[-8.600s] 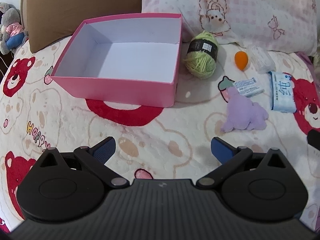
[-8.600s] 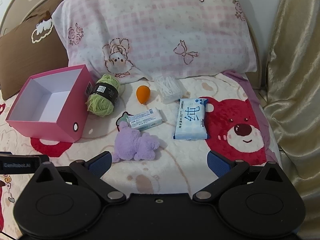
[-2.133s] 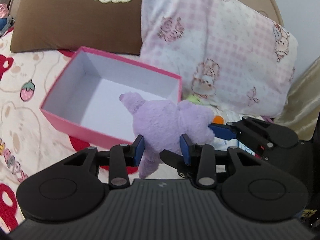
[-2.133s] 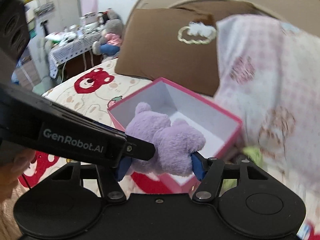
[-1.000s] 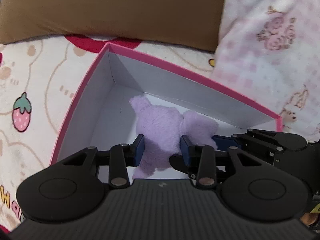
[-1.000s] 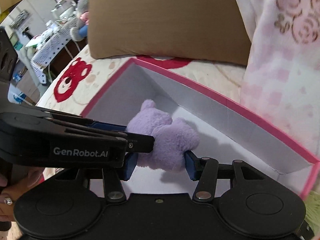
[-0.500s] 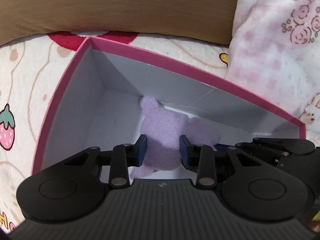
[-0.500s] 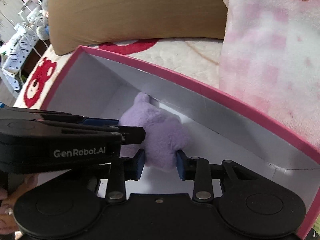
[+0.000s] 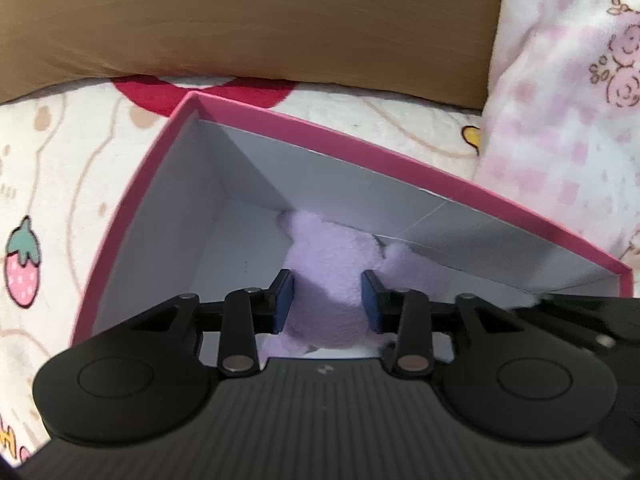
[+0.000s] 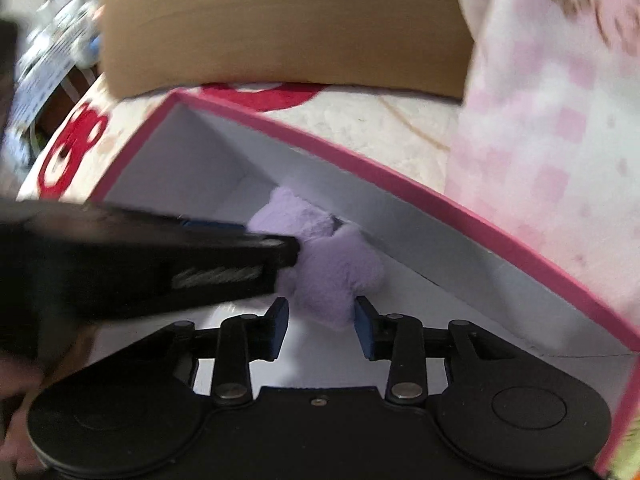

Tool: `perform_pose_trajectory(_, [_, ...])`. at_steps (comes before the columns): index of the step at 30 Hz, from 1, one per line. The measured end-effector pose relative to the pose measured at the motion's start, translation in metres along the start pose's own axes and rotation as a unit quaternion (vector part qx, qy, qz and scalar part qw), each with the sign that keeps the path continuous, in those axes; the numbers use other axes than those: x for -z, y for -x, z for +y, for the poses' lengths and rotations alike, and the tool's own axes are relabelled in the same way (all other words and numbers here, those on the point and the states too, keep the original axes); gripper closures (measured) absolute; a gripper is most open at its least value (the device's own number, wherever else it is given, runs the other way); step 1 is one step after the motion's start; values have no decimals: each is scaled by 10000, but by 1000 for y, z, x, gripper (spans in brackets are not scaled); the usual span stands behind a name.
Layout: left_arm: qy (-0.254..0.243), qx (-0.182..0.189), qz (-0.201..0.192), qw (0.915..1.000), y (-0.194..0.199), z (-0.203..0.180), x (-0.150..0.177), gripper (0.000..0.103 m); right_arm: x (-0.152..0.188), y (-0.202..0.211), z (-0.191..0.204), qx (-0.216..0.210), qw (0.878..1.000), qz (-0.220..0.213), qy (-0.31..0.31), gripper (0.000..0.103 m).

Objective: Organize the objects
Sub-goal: 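Open the left gripper to drop the plush toy in the box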

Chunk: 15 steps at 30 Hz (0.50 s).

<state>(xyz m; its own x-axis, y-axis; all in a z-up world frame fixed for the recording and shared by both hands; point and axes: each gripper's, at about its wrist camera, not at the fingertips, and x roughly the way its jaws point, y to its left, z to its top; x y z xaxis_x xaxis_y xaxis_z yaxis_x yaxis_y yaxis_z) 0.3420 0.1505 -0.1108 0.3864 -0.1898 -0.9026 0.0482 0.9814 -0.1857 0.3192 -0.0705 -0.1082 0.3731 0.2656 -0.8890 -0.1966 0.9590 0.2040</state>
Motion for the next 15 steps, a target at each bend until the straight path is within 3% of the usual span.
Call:
perform_pose_trajectory(5, [101,-222,13,9997,14,-2,7,55,14,27,-2,-150,9995,-149,243,60])
perform_pose_trajectory(7, [61,-264,-92,9996,26,-6,13,46,21,37,1,-188,9989,-276,342,59])
perform_pose_trajectory(15, [56,-53,-346,9994,83,-19,35,45,47,82,5,-365,9966,-588,456,56])
